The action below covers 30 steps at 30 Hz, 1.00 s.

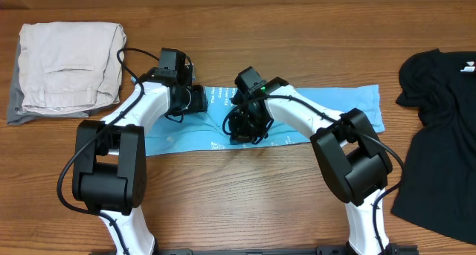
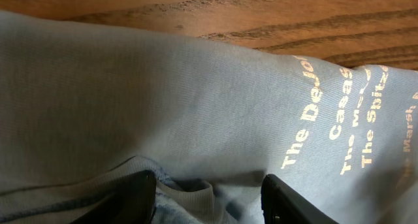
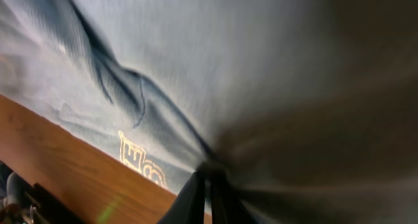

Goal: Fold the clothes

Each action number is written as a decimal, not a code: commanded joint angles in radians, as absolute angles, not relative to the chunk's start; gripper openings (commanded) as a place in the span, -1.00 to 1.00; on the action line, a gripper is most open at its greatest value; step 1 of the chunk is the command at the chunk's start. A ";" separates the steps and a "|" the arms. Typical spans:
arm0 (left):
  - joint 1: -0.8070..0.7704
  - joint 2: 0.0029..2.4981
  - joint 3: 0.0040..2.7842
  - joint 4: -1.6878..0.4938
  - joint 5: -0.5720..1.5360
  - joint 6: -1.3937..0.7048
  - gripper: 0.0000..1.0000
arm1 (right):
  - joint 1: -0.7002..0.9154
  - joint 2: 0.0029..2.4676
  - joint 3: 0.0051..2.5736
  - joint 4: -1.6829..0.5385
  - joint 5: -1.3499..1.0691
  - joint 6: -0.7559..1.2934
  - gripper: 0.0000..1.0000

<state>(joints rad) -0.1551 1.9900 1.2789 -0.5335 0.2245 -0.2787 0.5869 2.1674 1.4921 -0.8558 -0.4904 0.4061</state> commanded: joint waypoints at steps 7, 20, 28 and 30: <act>-0.150 2.041 1.269 -0.545 0.199 -0.269 0.13 | 0.613 2.133 1.488 -0.908 -0.457 0.449 -0.72; -0.150 2.031 1.305 -0.564 0.228 -0.270 -0.27 | 0.448 2.039 1.488 -0.839 -0.373 0.439 -0.84; -0.152 1.975 1.521 -0.767 0.230 -0.270 -0.06 | 0.444 2.043 1.486 -0.764 -0.283 0.447 -0.84; -0.157 1.974 1.563 -0.818 0.231 -0.270 -0.03 | 0.444 2.047 1.485 -0.765 -0.239 0.446 -0.83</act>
<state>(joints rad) -0.1505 1.9995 1.4971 -0.7860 0.2211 -0.2787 0.4377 2.0579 1.4883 -0.7704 -0.3168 0.4412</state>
